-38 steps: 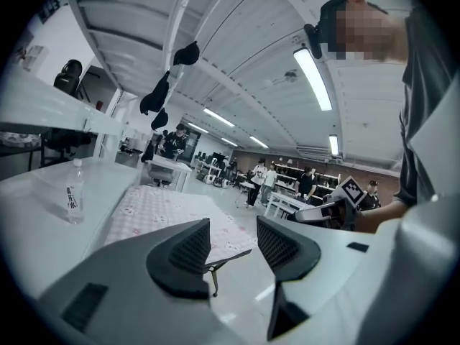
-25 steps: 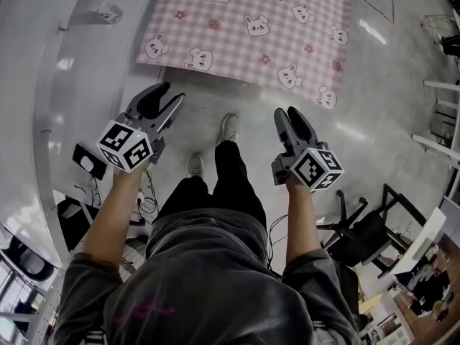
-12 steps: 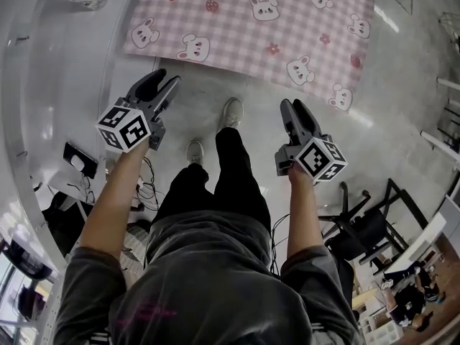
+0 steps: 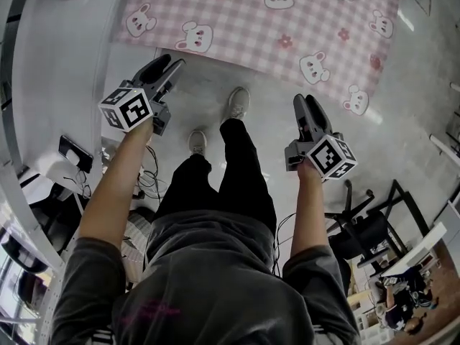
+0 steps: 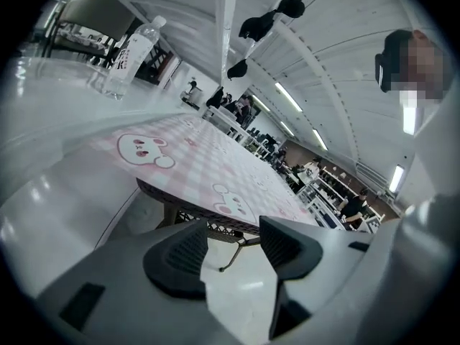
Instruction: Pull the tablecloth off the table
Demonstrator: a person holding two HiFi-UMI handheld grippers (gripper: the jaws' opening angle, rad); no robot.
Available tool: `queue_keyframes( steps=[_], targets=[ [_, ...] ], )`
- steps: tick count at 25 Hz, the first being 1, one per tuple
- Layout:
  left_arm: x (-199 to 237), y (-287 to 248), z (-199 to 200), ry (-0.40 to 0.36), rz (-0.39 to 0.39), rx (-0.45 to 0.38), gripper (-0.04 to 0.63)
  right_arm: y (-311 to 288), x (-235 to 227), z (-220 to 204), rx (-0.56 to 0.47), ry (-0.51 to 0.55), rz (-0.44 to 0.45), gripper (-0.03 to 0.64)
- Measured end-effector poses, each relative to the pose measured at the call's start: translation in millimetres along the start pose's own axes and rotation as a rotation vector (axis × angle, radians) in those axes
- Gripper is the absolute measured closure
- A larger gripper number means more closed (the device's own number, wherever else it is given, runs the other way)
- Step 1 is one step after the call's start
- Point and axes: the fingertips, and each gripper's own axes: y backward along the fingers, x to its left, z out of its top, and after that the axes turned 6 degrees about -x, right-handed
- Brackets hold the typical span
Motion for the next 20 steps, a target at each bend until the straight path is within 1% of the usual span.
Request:
queue_keyframes(
  steps=[3,7,9,11,14,15,18,20],
  targets=[
    [9.9,-5.6,-2.3,0.055,0.013,-0.007,0.371,-5.1,-4.1,-1.8,-0.011,-0.038,0.015,0.449],
    [18.4,-17.1,0.0,0.145,-0.001,-0.056,0.371,-9.6,-15.4,1.3,-0.054,-0.150,0.035,0.449],
    [22.7,-22.6,1.2,0.166,-0.002,-0.068,0.371,-12.5,-21.0,2.4,-0.071,-0.186,0.041,0.449],
    [24.3,-27.9,1.1,0.183,-0.009,-0.067,0.371,-16.7,-16.3,7.6,-0.089,-0.214,0.081,0.449],
    [28.1,-34.7,2.1,0.255,-0.018,-0.089,0.373,-20.0,-13.7,15.2,-0.116,-0.255,0.116,0.449],
    [29.6,-36.7,2.1,0.274,-0.019,-0.092,0.376,-20.9,-15.1,16.1,-0.121,-0.269,0.116,0.449],
    [31.0,-41.7,0.8,0.298,-0.027,-0.087,0.400,-24.8,-21.1,15.4,-0.122,-0.292,0.102,0.449],
    [28.9,-45.3,0.3,0.344,-0.048,-0.095,0.425,-27.8,-25.6,14.9,-0.120,-0.307,0.095,0.451]
  ],
)
